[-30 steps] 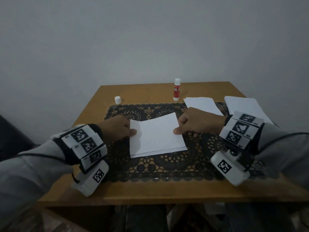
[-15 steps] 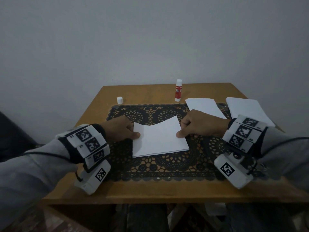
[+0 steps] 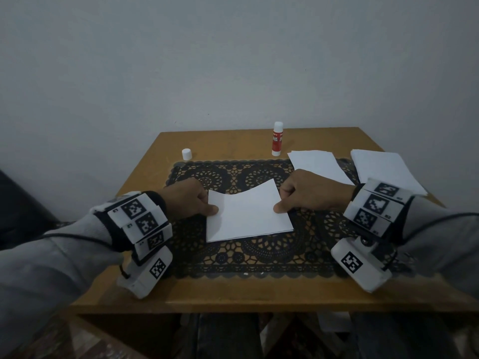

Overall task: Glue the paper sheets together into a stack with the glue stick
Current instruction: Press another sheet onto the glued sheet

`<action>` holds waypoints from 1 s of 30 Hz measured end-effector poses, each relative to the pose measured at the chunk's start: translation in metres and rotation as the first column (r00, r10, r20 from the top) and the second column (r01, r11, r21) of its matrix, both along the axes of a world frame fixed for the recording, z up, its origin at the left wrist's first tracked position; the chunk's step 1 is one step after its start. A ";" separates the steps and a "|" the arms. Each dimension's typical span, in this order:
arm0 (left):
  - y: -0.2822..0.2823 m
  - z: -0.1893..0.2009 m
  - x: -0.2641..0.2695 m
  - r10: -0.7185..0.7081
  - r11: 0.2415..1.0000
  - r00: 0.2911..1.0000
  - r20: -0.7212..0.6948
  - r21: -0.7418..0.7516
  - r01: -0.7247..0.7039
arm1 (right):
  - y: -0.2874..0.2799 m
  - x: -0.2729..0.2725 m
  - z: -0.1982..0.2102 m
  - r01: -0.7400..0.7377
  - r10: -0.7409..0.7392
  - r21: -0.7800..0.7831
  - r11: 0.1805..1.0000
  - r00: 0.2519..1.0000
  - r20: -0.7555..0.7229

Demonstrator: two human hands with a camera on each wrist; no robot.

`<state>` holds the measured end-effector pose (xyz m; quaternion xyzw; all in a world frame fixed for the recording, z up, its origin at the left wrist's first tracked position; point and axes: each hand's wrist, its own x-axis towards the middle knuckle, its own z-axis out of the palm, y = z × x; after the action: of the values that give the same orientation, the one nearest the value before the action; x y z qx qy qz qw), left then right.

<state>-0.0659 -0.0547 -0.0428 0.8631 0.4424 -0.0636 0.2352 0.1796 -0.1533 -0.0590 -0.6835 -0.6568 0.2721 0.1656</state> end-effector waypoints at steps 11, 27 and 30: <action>0.001 -0.001 0.002 -0.012 1.000 1.000 -0.008 0.006 0.012 | 0.000 -0.001 0.000 0.002 -0.002 -0.005 1.000 1.000 0.026; -0.001 -0.002 0.004 -0.005 0.999 1.000 -0.001 0.045 0.005 | -0.002 -0.006 0.002 0.033 -0.033 -0.012 0.999 0.997 0.070; -0.004 -0.002 0.007 0.001 0.998 1.000 -0.024 0.071 0.001 | -0.003 -0.011 0.004 0.039 -0.039 0.000 0.999 0.987 0.153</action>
<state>-0.0587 -0.0586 -0.0446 0.8699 0.4473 -0.0582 0.1993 0.1684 -0.1563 -0.0550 -0.7153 -0.6538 0.2163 0.1189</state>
